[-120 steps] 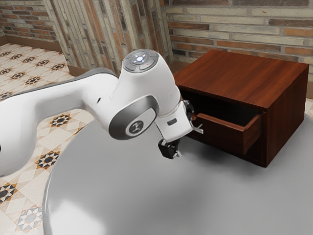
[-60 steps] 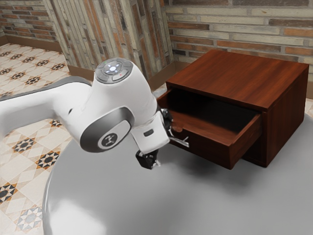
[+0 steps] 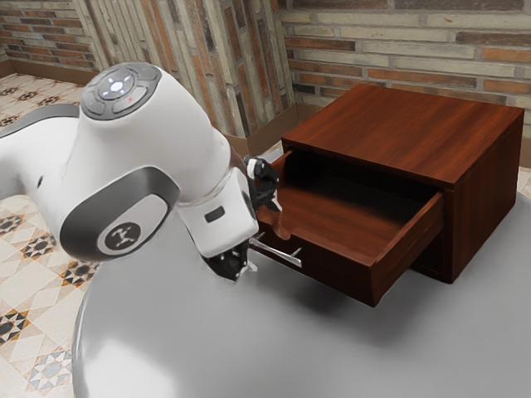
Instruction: Pull the drawer handle with one arm to open the drawer
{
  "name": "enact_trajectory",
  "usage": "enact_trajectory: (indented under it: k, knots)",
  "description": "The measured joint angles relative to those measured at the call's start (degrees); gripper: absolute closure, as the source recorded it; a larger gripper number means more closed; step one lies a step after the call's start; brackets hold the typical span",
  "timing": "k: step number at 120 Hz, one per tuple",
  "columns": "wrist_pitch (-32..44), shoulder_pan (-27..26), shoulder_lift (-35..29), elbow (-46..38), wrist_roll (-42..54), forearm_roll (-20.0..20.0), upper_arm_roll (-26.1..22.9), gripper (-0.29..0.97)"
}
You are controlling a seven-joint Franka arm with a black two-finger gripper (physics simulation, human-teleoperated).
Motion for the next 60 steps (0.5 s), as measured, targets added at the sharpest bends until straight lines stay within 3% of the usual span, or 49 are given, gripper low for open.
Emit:
enact_trajectory:
  k: [28, 60]
  knots:
    - [-4.32, -0.01, 2.64, 9.57, -0.16, -2.67, -0.08, 0.0]
    - [-10.46, 0.62, 16.42, 29.36, -4.26, -7.12, 0.22, 0.0]
